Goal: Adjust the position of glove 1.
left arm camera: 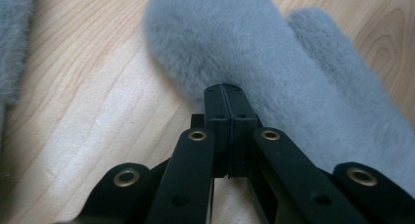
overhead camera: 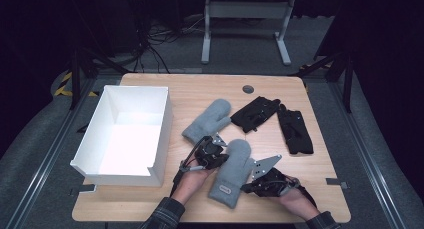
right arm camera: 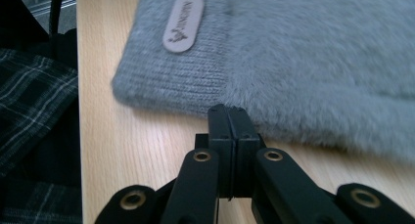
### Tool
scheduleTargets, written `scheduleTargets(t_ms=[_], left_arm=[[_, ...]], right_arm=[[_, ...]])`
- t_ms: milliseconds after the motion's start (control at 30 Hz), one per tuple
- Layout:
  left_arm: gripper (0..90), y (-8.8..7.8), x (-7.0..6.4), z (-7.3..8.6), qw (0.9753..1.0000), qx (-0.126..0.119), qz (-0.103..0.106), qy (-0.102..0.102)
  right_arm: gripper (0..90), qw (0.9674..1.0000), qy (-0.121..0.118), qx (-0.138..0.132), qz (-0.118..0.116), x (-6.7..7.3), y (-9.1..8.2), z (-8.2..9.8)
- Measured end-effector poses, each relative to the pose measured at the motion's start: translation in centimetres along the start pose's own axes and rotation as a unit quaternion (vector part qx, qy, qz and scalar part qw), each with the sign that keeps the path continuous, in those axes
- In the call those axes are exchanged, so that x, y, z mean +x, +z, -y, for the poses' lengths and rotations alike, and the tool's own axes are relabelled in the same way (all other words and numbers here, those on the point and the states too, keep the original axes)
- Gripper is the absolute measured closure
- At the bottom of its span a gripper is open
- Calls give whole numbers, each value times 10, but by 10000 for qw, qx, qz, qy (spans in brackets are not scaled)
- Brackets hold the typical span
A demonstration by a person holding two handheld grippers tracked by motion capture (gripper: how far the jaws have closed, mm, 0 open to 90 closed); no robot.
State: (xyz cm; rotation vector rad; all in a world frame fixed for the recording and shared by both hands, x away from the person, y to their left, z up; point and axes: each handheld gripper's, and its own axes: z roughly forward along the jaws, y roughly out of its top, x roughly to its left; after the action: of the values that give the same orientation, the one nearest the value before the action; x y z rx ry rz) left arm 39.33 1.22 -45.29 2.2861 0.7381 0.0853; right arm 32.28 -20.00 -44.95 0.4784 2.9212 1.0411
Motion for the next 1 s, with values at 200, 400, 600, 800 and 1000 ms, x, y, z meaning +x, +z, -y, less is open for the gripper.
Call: scheduleTargets(t_ms=[200,400,600,800,1000], left_arm=[[900,1,-2,0,10000,15,69,15],[874,-4,-1,0,10000,-29,40,1],[661,-13,2,1,9999,-133,-81,-40],[392,-22,10,-1,9995,-154,-264,-4],[209,-29,24,-8,9992,-242,-319,-22]], right_arm=[[900,9999,-94,4,-69,6,10,-9],[855,9999,-75,-71,49,4,2,-5],[644,9987,170,-244,416,-2,-13,9],[362,9920,555,-469,1032,-15,-31,32],[252,9828,730,-651,1566,-35,-42,56]])
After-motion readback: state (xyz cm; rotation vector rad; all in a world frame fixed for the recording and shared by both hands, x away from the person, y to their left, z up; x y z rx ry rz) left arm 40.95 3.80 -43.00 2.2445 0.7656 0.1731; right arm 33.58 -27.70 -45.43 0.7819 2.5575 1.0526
